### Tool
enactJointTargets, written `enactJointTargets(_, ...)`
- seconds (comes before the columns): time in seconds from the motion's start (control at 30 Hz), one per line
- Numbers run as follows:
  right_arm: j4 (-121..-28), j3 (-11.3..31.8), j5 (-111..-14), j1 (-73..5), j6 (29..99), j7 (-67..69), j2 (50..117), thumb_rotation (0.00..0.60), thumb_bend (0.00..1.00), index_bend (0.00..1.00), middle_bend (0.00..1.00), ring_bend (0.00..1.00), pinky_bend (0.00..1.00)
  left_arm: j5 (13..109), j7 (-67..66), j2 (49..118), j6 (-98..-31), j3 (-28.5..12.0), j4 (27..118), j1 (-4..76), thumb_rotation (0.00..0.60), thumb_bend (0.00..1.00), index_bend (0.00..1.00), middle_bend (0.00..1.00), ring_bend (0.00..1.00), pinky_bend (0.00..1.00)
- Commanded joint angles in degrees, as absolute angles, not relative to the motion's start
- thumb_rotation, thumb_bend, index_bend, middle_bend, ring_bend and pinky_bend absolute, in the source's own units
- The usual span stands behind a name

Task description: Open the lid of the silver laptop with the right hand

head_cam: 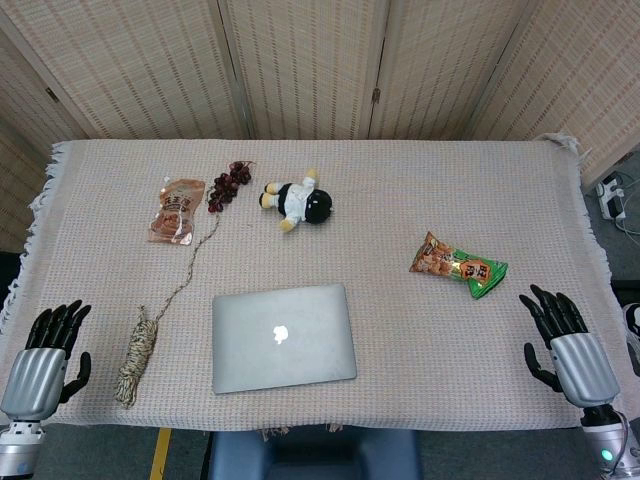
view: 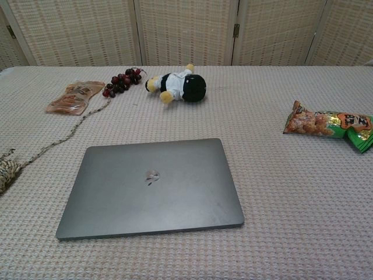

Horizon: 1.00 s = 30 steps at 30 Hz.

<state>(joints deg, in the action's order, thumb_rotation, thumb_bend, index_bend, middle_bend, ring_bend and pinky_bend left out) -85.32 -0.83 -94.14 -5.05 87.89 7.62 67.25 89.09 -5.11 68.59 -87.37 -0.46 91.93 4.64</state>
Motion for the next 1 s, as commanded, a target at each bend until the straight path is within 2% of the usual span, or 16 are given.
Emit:
enactJointTargets(0.03,-85.3,-0.8,-94.2,-5.0,88.0,7.9,67.3,0.600,0.61,0.00,0.00,0.00,0.00,89.1,-5.1,68.6,-87.3,-0.5,91.9,4.7,0.600,0.67,0.07,0.08,0.05,0.00)
enactJointTargets(0.4,-84.7,-0.9,-94.6,-4.5,88.8,9.2,67.4,0.600,0.61,0.00,0.00,0.00,0.00,89.9,-4.0,68.6,-87.4,-0.3,91.4,4.6,0.600,0.67,0.07,0.08,0.05,0.00)
enactJointTargets(0.7,-84.6,-1.0,-95.6,-4.6,89.1,9.4,67.3,0.600,0.61,0.00,0.00,0.00,0.00,92.8,-3.3,68.1,-84.6,-0.5,90.4,7.8,0.600,0.67,0.07,0.08,0.05,0.00)
enactJointTargets(1.0,-87.6,-2.7,-101.6,-9.1,84.0,6.2,67.4,0.600,0.61,0.00,0.00,0.00,0.00,94.0,-3.2,68.5,-84.0,0.5,90.4,8.3,0.600,0.66,0.07,0.08,0.05,0.00)
